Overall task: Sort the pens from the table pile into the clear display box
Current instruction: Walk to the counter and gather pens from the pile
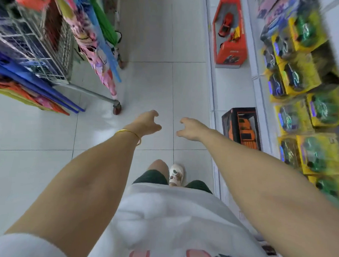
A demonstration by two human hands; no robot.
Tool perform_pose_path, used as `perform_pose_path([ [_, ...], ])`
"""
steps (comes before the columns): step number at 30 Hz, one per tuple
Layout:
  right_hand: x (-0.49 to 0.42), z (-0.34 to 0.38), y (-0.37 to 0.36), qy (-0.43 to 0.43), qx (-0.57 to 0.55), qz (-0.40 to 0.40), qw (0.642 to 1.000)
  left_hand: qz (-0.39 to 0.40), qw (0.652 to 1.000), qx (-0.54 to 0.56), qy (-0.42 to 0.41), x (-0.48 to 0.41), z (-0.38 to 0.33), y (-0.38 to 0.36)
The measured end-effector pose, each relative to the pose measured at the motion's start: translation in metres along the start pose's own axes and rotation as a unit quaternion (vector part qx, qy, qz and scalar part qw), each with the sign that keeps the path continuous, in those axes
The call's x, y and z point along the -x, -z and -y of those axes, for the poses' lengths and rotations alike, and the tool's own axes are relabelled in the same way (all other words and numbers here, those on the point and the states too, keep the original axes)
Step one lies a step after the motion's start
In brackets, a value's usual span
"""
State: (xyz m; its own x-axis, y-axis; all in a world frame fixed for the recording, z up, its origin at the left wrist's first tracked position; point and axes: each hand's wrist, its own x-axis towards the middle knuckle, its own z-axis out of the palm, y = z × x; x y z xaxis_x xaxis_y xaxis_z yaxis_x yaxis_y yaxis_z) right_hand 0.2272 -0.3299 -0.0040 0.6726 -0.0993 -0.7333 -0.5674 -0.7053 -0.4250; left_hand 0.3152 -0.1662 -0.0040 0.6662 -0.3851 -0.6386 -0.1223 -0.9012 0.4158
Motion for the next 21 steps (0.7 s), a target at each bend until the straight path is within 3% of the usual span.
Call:
perform_pose_path([
  [10,-0.174,0.076,0.208,0.033,0.062,-0.084,0.994,-0.098,0.993,-0.046,-0.057,-0.211,-0.06,0.171],
  [21,-0.357,0.169,0.454,0.062,0.032,-0.113,0.991,-0.112,0.985,-0.021,-0.128,-0.428,-0.144,0.388],
])
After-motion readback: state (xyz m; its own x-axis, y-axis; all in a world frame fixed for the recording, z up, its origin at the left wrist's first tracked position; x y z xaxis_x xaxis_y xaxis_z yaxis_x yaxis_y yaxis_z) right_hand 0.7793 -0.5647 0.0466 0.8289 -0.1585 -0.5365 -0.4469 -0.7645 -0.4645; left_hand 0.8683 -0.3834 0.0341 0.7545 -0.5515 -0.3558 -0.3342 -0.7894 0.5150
